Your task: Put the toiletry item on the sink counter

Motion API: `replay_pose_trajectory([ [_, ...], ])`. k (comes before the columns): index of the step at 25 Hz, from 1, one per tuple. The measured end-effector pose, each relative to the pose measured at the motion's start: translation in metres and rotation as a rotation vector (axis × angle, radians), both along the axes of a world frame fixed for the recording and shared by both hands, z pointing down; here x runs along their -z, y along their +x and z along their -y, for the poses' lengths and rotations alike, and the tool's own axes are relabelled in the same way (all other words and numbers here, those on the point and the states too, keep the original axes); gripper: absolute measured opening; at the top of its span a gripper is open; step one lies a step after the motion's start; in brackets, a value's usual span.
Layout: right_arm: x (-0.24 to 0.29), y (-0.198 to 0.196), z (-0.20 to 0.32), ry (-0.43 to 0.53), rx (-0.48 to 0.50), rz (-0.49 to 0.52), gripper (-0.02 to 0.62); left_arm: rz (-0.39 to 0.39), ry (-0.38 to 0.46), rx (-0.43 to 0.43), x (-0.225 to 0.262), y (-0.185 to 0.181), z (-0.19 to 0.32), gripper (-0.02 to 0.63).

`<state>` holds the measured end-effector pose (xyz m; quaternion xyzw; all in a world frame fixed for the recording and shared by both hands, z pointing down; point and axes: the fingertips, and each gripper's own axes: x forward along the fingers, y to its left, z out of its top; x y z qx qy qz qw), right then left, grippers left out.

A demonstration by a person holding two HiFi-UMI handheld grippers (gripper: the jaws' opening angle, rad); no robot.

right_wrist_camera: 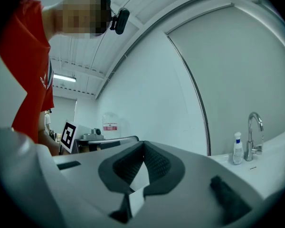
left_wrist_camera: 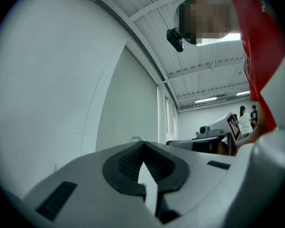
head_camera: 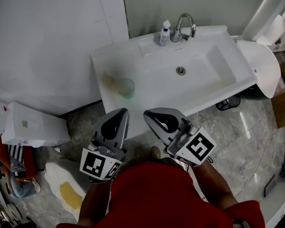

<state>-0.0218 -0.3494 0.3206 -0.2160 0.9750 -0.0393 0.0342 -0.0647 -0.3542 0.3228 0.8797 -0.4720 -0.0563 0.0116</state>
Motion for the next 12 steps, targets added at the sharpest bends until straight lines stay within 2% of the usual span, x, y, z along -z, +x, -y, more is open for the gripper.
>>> replay_pose_trajectory([
  [12, 0.0008, -0.0012, 0.0038, 0.004, 0.0, 0.003, 0.028, -0.006, 0.0, -0.004, 0.0013, -0.0012, 0.0027, 0.017],
])
